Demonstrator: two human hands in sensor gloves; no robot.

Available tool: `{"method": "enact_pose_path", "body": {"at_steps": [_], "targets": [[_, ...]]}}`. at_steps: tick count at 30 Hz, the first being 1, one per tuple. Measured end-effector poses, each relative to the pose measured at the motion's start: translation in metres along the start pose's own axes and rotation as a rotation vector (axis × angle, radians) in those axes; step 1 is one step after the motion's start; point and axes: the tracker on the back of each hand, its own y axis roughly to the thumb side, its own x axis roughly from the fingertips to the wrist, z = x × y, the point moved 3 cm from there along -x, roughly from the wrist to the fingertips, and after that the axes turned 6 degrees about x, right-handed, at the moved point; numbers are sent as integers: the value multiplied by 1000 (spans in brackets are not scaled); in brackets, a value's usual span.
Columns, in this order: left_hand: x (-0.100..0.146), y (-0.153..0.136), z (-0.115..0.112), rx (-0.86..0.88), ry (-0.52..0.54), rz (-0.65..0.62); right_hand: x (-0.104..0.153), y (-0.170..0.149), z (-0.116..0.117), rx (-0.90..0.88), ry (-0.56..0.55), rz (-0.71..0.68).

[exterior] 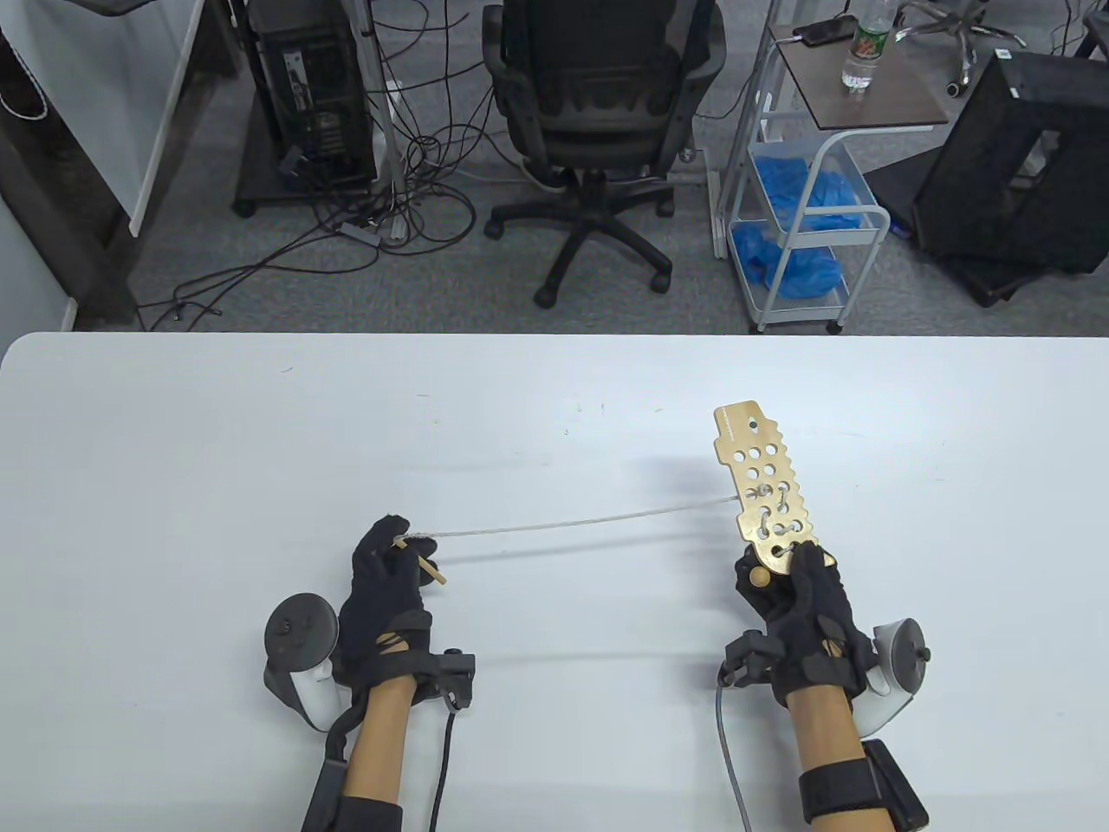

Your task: Remove rope from all holes on crocodile lacing toy

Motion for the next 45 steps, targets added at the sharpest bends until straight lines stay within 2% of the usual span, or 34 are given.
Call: {"method": "enact_pose_path", "body": {"at_steps": [7,19,29,41,45], "targets": [[-1,-1,1,16,-6,-2,0,0,-2,-4,-10,3],[-1,-5,10,100,47,26,0,-1,-4,-46,-21,14],[-1,-5,12,104,57,35,1,-3,-11,-93,-76,21],[-1,-6,10,116,51,51,2,-2,-10,-96,-69,12],[-1,-7,3,114,27,55,2,-5,-2,-85,-35,17]]}}
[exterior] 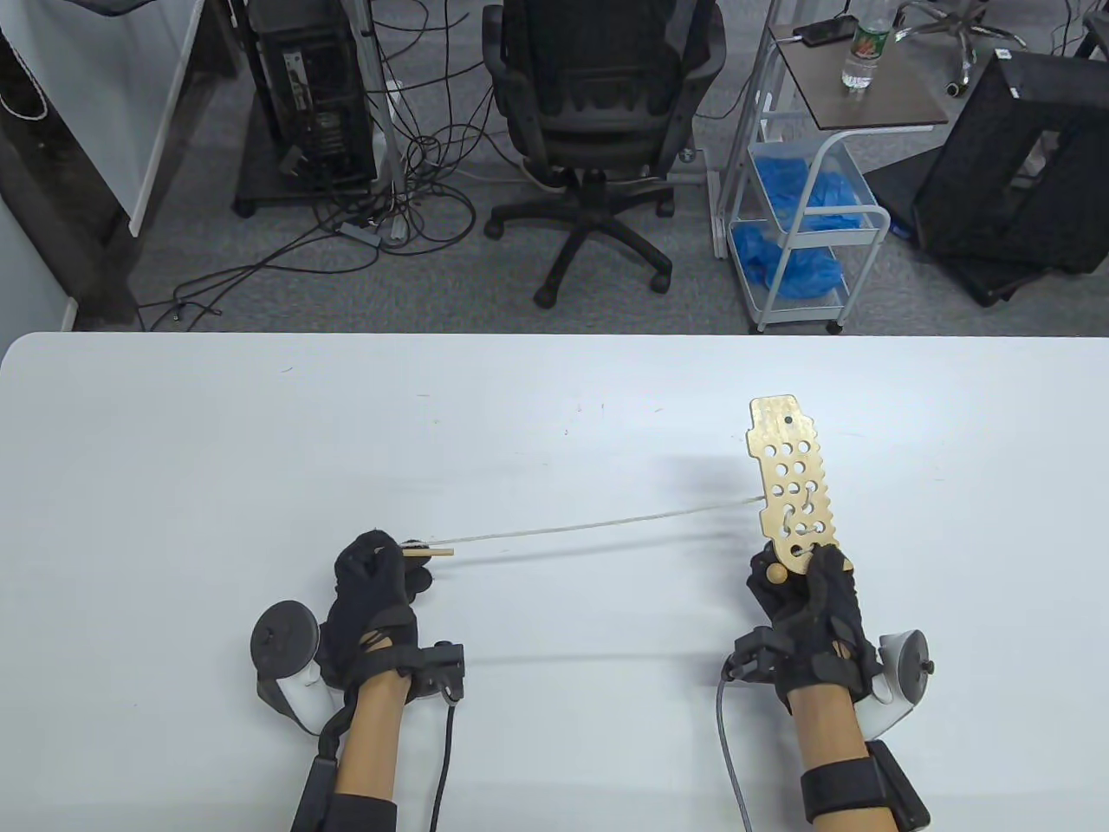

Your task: Remove rope from all holes on crocodile lacing toy

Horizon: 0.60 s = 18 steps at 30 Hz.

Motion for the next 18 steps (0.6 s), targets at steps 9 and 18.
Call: {"method": "enact_pose_path", "body": {"at_steps": [9,18], "targets": [[8,5,-39,-110,-157,-55,14,-16,47,156,232,-3],[20,2,-73,-45,-375,-25,33,-32,86,237,446,-25]]}}
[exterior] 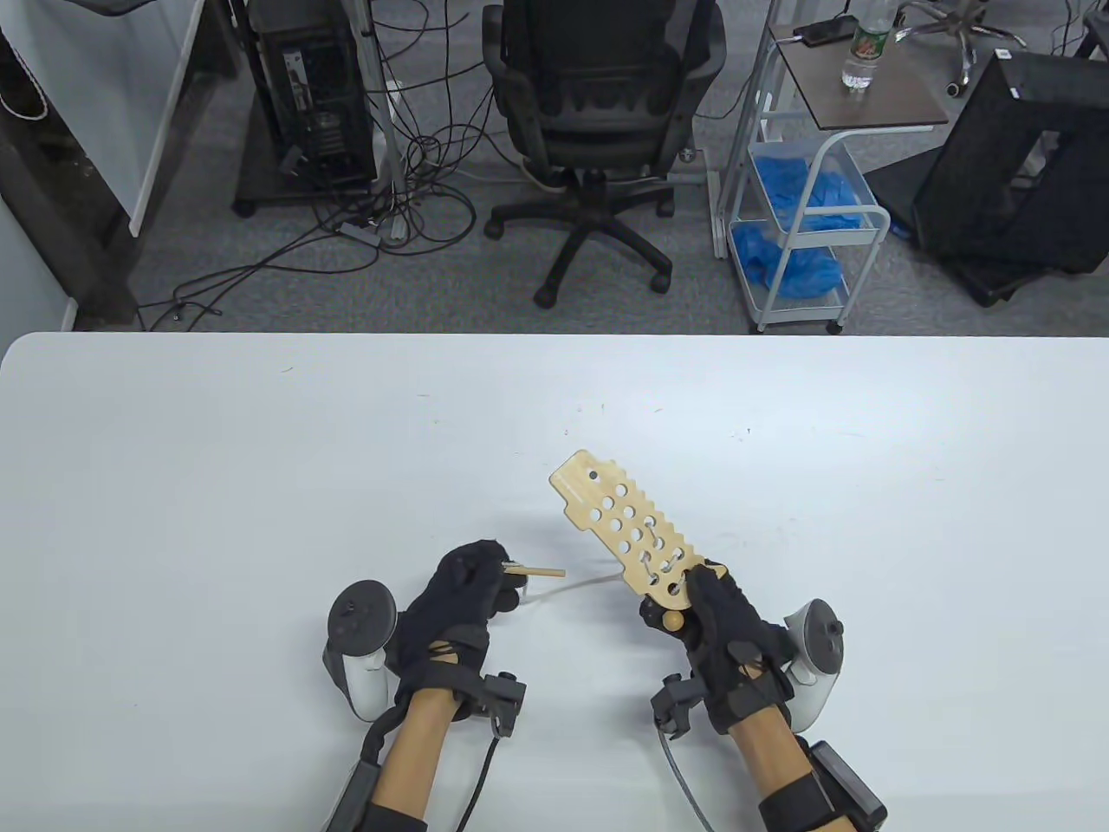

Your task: Remove rope from all holes on crocodile lacing toy

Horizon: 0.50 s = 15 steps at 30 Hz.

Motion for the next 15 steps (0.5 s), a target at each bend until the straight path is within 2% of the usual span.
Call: {"method": "enact_pose_path", "body": {"at_steps": [9,15], "targets": [[-1,-5,-4,108,-64,14,3,-2,29,48,143,-36],[-3,-3,-11,172,-129,6,4,-4,38,60,202,-34]]}}
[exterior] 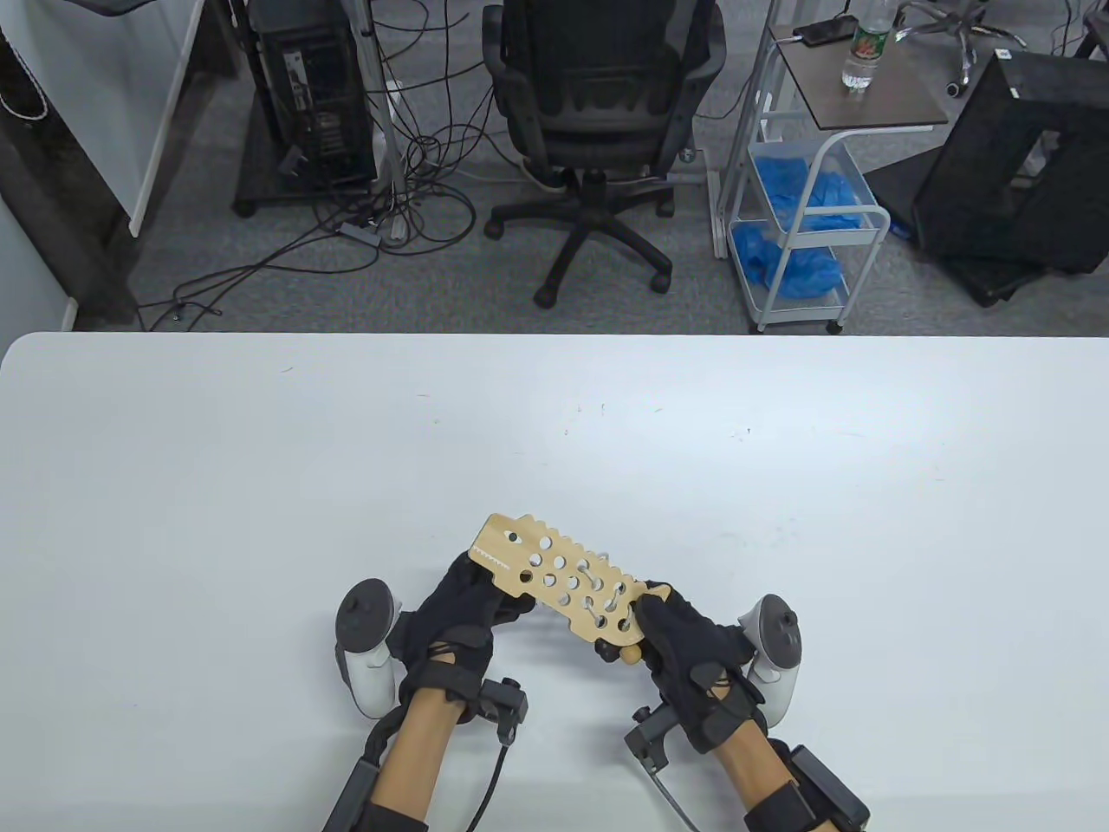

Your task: Remove rope from all holes on crocodile lacing toy

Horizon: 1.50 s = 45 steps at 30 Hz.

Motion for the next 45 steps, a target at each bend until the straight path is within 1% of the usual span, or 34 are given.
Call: {"method": "enact_pose_path", "body": {"at_steps": [6,13,18,22,31,34,36,38,39,42,44,45], "targets": [[1,-1,-8,54,-44,5,0,0,7,7,36,-6],[0,-6,-11,165,-81,36,0,3,10,-8,63,-23],[-2,-4,-16,157,-132,22,0,2,10,3,60,-17],[-2,-4,-19,166,-152,17,0,3,10,-6,61,-22],[0,5,-33,80,-234,-37,0,-2,10,31,70,-3],[2,9,-36,81,-239,-62,-1,-2,12,23,103,-8],[4,13,-35,47,-193,-94,-2,-2,19,27,205,13],[5,14,-35,46,-203,-98,-2,-2,22,53,247,9],[5,14,-36,58,-211,-98,-2,-1,22,67,239,7],[6,16,-39,64,-220,-110,-2,0,17,74,163,8],[7,21,-40,45,-207,-140,-2,1,13,71,151,-2],[7,24,-42,48,-220,-158,-2,2,12,69,145,-9]]}}
